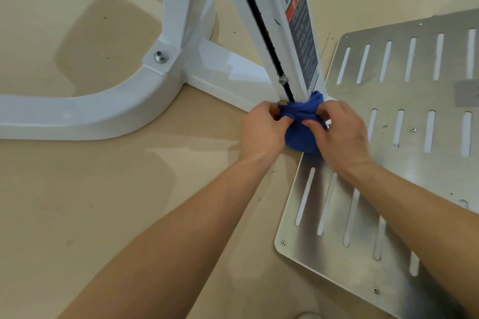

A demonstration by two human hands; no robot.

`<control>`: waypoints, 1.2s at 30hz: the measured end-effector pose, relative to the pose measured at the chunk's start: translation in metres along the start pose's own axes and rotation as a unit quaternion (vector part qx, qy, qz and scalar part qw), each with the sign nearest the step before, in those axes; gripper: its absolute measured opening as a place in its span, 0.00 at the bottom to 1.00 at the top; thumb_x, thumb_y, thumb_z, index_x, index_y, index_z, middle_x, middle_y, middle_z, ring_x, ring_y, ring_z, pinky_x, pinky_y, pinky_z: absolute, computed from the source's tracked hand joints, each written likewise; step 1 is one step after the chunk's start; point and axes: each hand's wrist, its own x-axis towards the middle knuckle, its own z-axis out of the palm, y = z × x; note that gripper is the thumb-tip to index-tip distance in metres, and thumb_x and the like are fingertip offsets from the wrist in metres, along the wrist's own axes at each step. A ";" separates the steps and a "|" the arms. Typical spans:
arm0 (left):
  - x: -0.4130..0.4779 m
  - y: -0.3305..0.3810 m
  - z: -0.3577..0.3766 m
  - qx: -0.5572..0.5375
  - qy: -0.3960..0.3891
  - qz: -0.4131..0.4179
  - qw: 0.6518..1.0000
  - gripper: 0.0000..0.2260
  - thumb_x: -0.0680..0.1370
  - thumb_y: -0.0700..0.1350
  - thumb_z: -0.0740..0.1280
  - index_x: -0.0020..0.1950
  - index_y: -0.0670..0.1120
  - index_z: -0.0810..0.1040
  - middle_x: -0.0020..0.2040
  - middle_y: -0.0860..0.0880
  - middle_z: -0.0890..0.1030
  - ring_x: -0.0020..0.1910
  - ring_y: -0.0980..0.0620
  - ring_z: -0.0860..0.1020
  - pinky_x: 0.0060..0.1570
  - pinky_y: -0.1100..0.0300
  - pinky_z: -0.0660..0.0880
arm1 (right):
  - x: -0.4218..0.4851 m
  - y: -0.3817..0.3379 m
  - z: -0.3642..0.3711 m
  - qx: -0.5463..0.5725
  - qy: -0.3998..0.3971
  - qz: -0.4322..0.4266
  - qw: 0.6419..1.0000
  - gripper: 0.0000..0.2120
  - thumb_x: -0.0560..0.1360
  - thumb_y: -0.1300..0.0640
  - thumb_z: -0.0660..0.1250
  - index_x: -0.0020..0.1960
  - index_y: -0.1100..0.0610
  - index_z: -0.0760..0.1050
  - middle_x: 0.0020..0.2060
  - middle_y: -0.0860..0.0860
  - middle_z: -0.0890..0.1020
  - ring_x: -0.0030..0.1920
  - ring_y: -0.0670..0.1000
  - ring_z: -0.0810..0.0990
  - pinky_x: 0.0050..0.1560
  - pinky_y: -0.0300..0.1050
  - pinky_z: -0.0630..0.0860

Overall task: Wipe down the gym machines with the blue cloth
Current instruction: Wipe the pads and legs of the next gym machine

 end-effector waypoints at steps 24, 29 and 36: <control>0.005 0.064 -0.085 -0.114 0.157 0.091 0.977 0.07 0.74 0.42 0.70 0.41 0.54 0.76 0.36 0.61 0.82 0.35 0.62 0.81 0.35 0.72 0.73 | 0.063 -0.111 -0.042 0.147 0.135 -0.091 0.976 0.05 0.73 0.65 0.72 0.47 0.62 0.77 0.45 0.52 0.76 0.42 0.49 0.73 0.44 0.38 0.71; 0.018 0.091 -0.123 -0.113 0.242 0.126 0.955 0.07 0.72 0.45 0.71 0.39 0.56 0.75 0.35 0.61 0.81 0.35 0.61 0.80 0.36 0.69 0.75 | 0.098 -0.155 -0.057 0.192 0.172 -0.114 0.959 0.08 0.70 0.62 0.74 0.44 0.56 0.75 0.43 0.45 0.73 0.39 0.43 0.73 0.43 0.27 0.69; 0.009 0.096 -0.125 -0.052 0.157 0.075 0.983 0.06 0.73 0.43 0.69 0.39 0.53 0.76 0.32 0.58 0.81 0.32 0.60 0.78 0.31 0.71 0.69 | 0.082 -0.143 -0.058 0.175 0.134 -0.072 0.973 0.06 0.73 0.63 0.73 0.47 0.58 0.76 0.44 0.47 0.75 0.40 0.45 0.73 0.44 0.32 0.71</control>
